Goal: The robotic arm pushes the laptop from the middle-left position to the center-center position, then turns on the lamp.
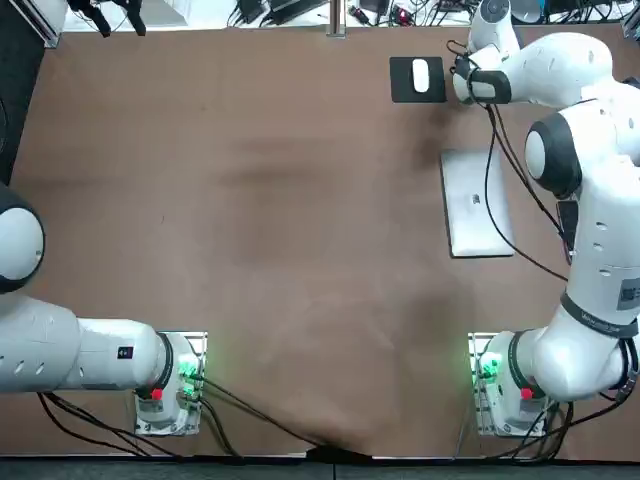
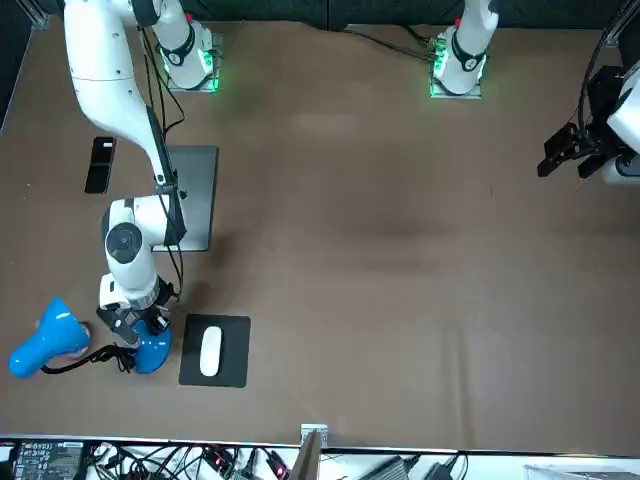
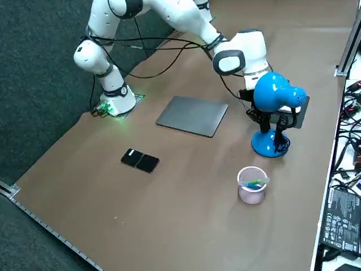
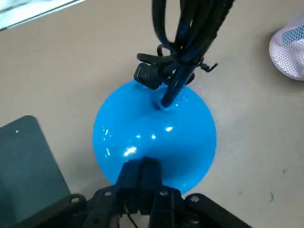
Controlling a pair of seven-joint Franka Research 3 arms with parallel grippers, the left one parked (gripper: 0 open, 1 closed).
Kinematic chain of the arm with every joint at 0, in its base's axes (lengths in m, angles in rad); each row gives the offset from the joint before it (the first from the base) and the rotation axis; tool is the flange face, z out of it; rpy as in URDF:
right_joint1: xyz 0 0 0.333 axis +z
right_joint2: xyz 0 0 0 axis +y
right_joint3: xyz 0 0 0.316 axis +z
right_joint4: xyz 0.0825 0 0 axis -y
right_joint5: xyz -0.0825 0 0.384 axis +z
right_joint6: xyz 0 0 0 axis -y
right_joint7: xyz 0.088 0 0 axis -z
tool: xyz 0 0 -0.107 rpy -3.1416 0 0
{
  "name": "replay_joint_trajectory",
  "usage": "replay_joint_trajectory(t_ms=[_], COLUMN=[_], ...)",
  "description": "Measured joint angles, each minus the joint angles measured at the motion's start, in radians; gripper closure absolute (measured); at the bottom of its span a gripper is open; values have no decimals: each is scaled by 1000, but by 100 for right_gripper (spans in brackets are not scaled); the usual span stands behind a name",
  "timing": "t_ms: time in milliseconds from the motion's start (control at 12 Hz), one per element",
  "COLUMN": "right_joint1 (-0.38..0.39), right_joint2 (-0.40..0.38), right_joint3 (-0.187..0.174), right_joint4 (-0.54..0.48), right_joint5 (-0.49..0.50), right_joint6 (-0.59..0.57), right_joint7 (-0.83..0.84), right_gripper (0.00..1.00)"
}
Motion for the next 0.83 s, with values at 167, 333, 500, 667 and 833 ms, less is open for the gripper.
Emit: replay_joint_trajectory(t_ms=[167, 333, 500, 667, 833], right_joint1=[0, -1, 0, 3, 16], right_joint2=[0, 0, 0, -2, -13], right_joint3=[0, 0, 0, 0, 2], right_joint4=[0, 0, 0, 2, 11], right_joint5=[0, 1, 1, 1, 1], right_joint6=[1, 2, 1, -14, -59], right_joint7=[1, 2, 2, 2, 2], right_gripper=[98, 98, 98, 98, 98])
